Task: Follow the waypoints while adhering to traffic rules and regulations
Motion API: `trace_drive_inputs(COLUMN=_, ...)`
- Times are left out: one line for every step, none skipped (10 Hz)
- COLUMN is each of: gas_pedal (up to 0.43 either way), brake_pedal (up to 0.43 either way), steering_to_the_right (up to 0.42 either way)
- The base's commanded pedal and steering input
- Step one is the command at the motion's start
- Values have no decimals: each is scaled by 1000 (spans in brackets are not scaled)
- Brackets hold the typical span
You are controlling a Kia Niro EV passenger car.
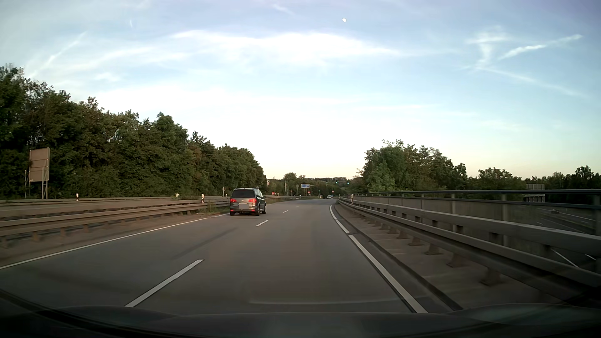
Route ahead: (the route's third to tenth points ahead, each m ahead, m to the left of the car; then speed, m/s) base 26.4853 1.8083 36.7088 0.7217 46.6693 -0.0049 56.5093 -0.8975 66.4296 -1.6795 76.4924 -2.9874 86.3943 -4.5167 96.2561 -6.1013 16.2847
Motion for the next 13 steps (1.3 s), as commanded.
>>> trace_drive_inputs(gas_pedal=67, brake_pedal=0, steering_to_the_right=10)
trace_drive_inputs(gas_pedal=67, brake_pedal=0, steering_to_the_right=8)
trace_drive_inputs(gas_pedal=67, brake_pedal=0, steering_to_the_right=6)
trace_drive_inputs(gas_pedal=67, brake_pedal=0, steering_to_the_right=6)
trace_drive_inputs(gas_pedal=67, brake_pedal=0, steering_to_the_right=6)
trace_drive_inputs(gas_pedal=67, brake_pedal=0, steering_to_the_right=6)
trace_drive_inputs(gas_pedal=67, brake_pedal=0, steering_to_the_right=6)
trace_drive_inputs(gas_pedal=67, brake_pedal=0, steering_to_the_right=6)
trace_drive_inputs(gas_pedal=67, brake_pedal=0, steering_to_the_right=6)
trace_drive_inputs(gas_pedal=67, brake_pedal=0, steering_to_the_right=6)
trace_drive_inputs(gas_pedal=67, brake_pedal=0, steering_to_the_right=6)
trace_drive_inputs(gas_pedal=67, brake_pedal=0, steering_to_the_right=7)
trace_drive_inputs(gas_pedal=67, brake_pedal=0, steering_to_the_right=8)
